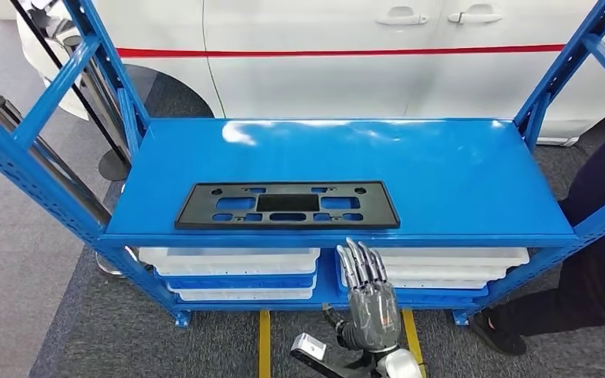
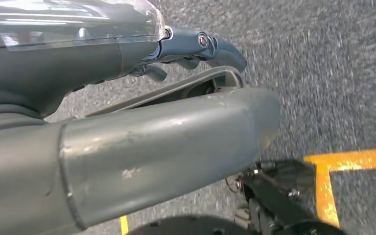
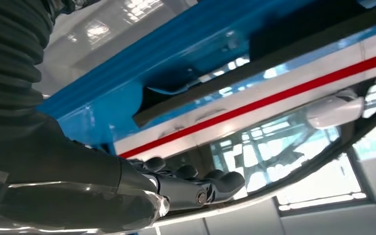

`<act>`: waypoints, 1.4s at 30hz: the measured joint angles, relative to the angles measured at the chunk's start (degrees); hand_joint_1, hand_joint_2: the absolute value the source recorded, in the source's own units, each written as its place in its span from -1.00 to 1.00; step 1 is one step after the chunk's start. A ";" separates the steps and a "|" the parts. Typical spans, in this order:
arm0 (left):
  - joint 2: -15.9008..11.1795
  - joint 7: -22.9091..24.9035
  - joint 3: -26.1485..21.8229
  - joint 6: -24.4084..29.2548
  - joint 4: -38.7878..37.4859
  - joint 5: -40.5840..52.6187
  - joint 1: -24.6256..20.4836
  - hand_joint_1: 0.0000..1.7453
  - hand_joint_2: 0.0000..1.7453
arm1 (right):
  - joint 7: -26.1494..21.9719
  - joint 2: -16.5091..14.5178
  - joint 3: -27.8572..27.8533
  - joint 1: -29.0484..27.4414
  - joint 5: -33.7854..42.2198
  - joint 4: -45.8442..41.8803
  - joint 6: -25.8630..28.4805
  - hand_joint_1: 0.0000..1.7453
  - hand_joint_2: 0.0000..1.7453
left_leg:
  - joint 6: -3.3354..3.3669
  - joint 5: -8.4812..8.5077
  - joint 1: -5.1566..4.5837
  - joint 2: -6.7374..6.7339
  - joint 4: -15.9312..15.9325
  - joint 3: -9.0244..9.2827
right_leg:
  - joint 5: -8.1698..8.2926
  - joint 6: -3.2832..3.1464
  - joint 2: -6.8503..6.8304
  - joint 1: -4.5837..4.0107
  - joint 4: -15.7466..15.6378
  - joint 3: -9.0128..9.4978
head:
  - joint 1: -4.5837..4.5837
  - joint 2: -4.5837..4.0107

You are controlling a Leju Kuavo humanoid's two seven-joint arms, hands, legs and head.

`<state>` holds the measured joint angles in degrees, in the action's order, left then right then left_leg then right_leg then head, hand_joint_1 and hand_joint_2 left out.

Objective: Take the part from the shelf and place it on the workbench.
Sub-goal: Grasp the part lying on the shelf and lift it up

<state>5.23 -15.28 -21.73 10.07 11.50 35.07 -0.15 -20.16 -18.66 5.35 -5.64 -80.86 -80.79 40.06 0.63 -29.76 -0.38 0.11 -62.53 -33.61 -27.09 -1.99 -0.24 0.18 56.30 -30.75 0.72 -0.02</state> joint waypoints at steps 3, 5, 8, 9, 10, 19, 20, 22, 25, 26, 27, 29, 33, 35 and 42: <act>-0.31 0.33 -0.03 -0.83 0.00 -0.03 0.07 -1.00 -1.00 | -0.01 -0.17 -0.09 0.22 0.34 1.33 0.05 -1.00 1.00 | -1.20 -3.75 0.85 0.01 -10.52 -5.79 | -0.67 0.13 -0.11 0.20 -0.10 0.75 | -0.03 0.01; -0.56 0.36 -0.04 -1.10 0.00 -0.03 0.22 -1.00 -1.00 | 0.20 -0.18 -0.10 0.32 0.63 2.09 0.06 -1.00 1.00 | -1.79 -1.53 1.35 -0.03 -10.14 -6.18 | -1.40 0.55 -0.09 0.49 0.02 1.66 | -0.03 0.02; -0.79 0.36 -0.05 -1.23 -0.04 -0.03 0.26 -1.00 -1.00 | 0.35 -0.20 -0.10 0.50 0.86 2.79 0.07 -1.00 1.00 | -2.21 4.02 1.63 -0.07 0.91 -1.17 | -3.05 1.73 -0.06 0.89 0.40 3.21 | -0.03 0.01; -0.82 0.35 -0.06 -1.26 -0.06 -0.03 0.22 -1.00 -1.00 | 0.36 -0.21 -0.10 0.57 0.88 2.92 0.08 -1.00 1.00 | -1.90 4.28 1.53 -0.07 3.15 -0.04 | -3.49 2.19 -0.07 0.87 0.42 3.50 | -0.03 0.01; -0.84 0.35 -0.07 -1.28 -0.08 -0.03 0.19 -1.00 -1.00 | 0.35 -0.21 -0.10 0.64 0.90 3.03 0.09 -1.00 1.00 | -1.45 3.68 1.36 -0.05 3.93 0.42 | -3.77 2.58 -0.09 0.76 0.41 3.68 | -0.02 0.01; -0.97 0.61 -0.21 -1.41 -0.11 0.27 0.36 -1.00 -1.00 | 0.10 -0.18 0.07 0.96 2.86 3.60 0.15 -1.00 1.00 | 1.63 0.04 1.00 0.35 5.11 5.08 | -8.05 3.58 -0.01 0.67 18.30 -8.84 | 0.00 0.01; -0.98 0.65 -0.23 -1.48 -0.11 0.31 0.43 -1.00 -1.00 | 0.03 -0.18 0.09 0.97 3.09 3.67 0.15 -1.00 1.00 | 1.68 -0.68 0.79 0.44 5.11 6.09 | -8.37 3.21 0.01 0.42 18.32 -10.21 | 0.01 0.01; -0.98 0.73 -0.26 -1.59 -0.11 0.35 0.55 -1.00 -1.00 | -0.11 -0.18 0.14 0.98 3.56 3.75 0.15 -1.00 1.00 | 1.76 -2.21 0.26 0.54 5.14 8.33 | -5.23 1.79 0.11 -0.32 13.53 -10.67 | 0.01 0.01; -0.82 0.81 -0.27 -1.73 -0.35 0.49 0.47 -1.00 -1.00 | -0.42 -0.10 0.16 0.98 4.23 3.88 0.15 -1.00 1.00 | 1.50 -4.40 -0.08 0.74 5.20 10.46 | 4.70 -0.97 1.11 -1.68 5.75 -10.07 | -0.14 0.02; -0.80 0.81 -0.27 -1.76 -0.45 0.54 0.28 -1.00 -1.00 | -0.52 -0.10 0.20 1.01 4.42 3.94 0.15 -1.00 1.00 | 1.24 -4.78 -0.01 0.82 5.20 10.89 | 6.03 -1.36 1.43 -1.93 5.00 -9.96 | -0.19 0.01; -0.85 0.80 -0.28 -1.78 -0.50 0.59 0.05 -1.00 -1.00 | -0.59 -0.12 0.31 1.06 4.62 3.98 0.16 -1.00 1.00 | 0.83 -4.67 0.00 0.89 5.08 11.16 | 5.60 -1.43 1.50 -1.95 4.71 -9.60 | -0.25 0.01; -1.12 0.77 -0.32 -1.78 -0.50 0.62 -0.20 -1.00 -1.00 | -0.73 -0.19 0.66 1.21 4.95 4.00 0.20 -1.00 1.00 | 0.20 -3.76 0.10 0.78 3.06 10.86 | 5.20 -1.52 1.46 -1.64 3.12 -7.83 | -0.24 0.01; -1.32 0.86 -0.36 -1.99 -0.52 0.95 -0.25 -1.00 -1.00 | -1.10 -0.20 1.22 1.48 6.01 4.37 0.21 -1.00 1.00 | -1.39 -7.18 0.73 0.53 -7.59 3.91 | 4.24 -1.58 1.24 -0.98 1.18 -4.97 | -0.42 0.00; -1.51 0.93 -0.38 -2.09 -0.51 1.03 -0.17 -1.00 -1.00 | -1.31 -0.19 1.36 1.59 6.65 4.77 0.20 -1.00 1.00 | -2.07 -8.71 1.18 0.42 -9.23 1.02 | 3.49 -1.23 1.27 -0.80 1.24 -4.28 | -0.42 0.01; -1.83 1.08 -0.48 -2.60 -0.52 1.39 -0.22 -1.00 -1.00 | -1.49 -0.17 1.83 2.17 7.26 6.21 0.20 -1.00 1.00 | -0.88 0.19 0.94 0.22 4.59 2.90 | 1.81 0.91 1.26 -0.38 2.17 -3.09 | -0.40 0.01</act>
<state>3.40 -14.20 -22.21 7.47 10.97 36.46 -0.37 -21.65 -18.83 7.18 -3.48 -73.60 -74.58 40.26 -0.25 -29.58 0.56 0.33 -57.94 -30.71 -25.28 -1.08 1.02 -0.19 58.47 -33.84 0.32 -0.02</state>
